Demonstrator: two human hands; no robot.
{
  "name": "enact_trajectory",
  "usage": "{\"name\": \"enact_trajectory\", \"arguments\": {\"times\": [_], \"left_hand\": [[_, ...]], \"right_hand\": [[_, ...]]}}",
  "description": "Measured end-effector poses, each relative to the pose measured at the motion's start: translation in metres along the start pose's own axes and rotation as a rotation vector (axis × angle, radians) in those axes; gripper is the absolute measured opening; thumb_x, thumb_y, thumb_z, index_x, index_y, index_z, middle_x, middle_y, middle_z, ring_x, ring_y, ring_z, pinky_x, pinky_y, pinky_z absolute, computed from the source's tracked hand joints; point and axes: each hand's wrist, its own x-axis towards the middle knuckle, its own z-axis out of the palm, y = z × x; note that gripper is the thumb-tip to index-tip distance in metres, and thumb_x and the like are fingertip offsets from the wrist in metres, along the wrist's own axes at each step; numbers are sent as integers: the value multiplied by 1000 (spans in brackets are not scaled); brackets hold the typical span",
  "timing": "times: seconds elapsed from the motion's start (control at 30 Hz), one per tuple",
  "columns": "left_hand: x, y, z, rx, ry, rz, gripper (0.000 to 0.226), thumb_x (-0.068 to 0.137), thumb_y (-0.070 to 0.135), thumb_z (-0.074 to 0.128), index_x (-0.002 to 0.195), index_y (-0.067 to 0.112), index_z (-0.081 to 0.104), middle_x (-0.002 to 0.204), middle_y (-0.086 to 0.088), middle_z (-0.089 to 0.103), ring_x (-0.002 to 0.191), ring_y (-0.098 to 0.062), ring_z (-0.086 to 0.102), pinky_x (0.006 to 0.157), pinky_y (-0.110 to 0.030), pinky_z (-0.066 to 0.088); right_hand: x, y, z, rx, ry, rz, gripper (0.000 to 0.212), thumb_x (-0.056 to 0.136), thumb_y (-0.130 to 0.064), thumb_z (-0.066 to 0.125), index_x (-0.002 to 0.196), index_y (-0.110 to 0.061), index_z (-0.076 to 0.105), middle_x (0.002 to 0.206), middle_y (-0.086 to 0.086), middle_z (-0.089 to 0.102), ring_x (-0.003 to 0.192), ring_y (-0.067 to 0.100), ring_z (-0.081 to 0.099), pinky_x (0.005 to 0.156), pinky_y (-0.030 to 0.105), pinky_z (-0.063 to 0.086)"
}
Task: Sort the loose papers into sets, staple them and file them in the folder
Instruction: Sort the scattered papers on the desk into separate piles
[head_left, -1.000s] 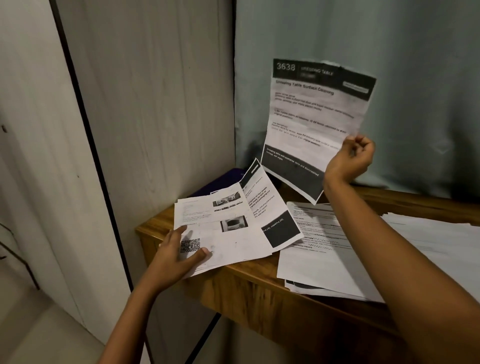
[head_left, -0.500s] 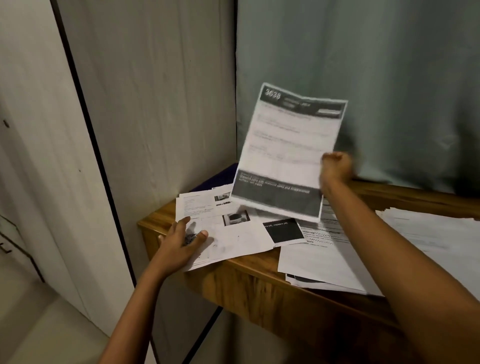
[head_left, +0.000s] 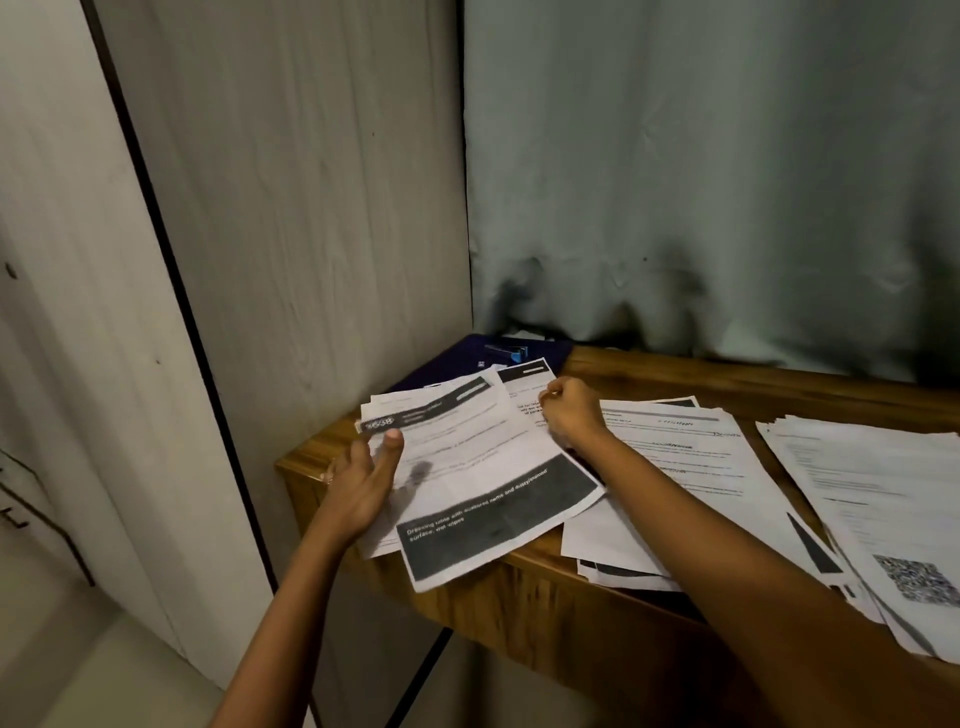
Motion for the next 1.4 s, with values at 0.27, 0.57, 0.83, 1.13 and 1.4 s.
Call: {"name": "enact_trajectory", "arguments": {"times": [0.27,0.57,0.83,1.13,1.4], "left_hand": [[13,19,13,251,-80,-282,98,83,77,15,150,5,19,157,-23,7,145,-39,-5,114,-53,-6],[42,24,21,189,-79,-280,110,79,83,18,145,-4,27,149,-26,30,138,-42,28,116,-54,14],[55,29,15,-202,-79,-221,41,100,33,44,121,-1,42,125,-14,54,106,-28,56,94,-44,47],[61,51,-25,-657,-119,-137,39,90,32,63,112,-1,62,110,-17,68,89,-27,68,85,-42,56],[69,124,-48,-606,208,259,27,96,30,52,115,13,43,117,-6,60,100,-22,63,79,-35,56]], "right_hand": [[-8,2,-4,-110,-79,112,34,99,-22,45,124,0,54,130,18,55,118,34,52,86,28,39],[-13,-5,21,182,-246,87,33,87,-20,63,117,-6,62,115,9,67,101,26,64,92,38,52],[-25,-10,19,306,-262,134,32,78,2,71,109,-1,62,112,11,67,98,30,64,87,40,53],[-18,-51,-15,721,-166,-90,26,86,7,61,103,-12,61,113,14,67,101,31,65,91,47,52],[-11,-89,-31,733,20,-264,16,97,-12,53,112,-8,56,117,9,63,110,26,60,98,44,48]]}}
